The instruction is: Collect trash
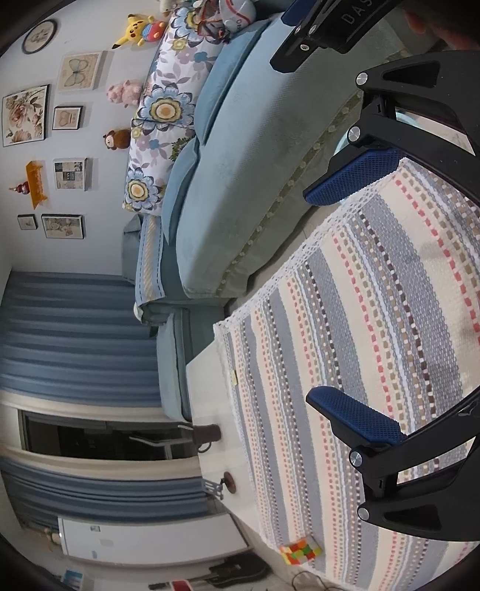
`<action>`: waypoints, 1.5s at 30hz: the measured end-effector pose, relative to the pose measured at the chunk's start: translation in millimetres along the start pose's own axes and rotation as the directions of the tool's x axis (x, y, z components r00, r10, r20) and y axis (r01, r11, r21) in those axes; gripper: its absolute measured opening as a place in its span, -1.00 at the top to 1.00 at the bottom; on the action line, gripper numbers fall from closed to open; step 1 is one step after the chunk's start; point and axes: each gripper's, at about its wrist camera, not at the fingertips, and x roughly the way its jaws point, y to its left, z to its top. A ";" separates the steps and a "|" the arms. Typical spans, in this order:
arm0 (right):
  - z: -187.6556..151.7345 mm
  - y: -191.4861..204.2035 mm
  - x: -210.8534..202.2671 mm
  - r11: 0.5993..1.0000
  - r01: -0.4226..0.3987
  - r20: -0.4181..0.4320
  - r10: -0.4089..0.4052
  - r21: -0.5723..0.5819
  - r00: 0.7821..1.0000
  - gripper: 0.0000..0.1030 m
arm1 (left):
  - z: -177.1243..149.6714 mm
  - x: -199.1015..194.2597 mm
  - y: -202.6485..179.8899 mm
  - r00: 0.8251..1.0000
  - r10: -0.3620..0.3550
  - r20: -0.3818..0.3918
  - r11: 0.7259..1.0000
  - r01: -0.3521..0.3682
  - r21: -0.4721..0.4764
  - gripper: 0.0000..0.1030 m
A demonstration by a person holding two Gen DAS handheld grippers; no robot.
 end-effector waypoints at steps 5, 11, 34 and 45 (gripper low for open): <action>-0.6 1.3 1.6 1.000 -0.003 -0.003 0.003 -0.002 1.000 -0.62 | 1.2 0.8 1.6 1.000 0.001 -0.002 1.000 -0.001 -0.007 -0.85; -0.7 2.1 2.2 1.000 -0.004 -0.007 0.004 -0.002 1.000 -0.62 | 1.6 0.7 0.3 1.000 0.004 -0.001 1.000 -0.004 0.001 -0.85; -0.4 2.2 2.0 1.000 -0.008 -0.007 0.008 -0.004 1.000 -0.62 | 3.9 1.0 -3.3 1.000 0.018 0.000 1.000 -0.018 0.002 -0.85; -0.3 4.9 2.7 1.000 -0.007 -0.006 0.007 -0.010 1.000 -0.62 | 3.6 0.4 -2.5 1.000 0.017 -0.002 1.000 -0.017 -0.004 -0.85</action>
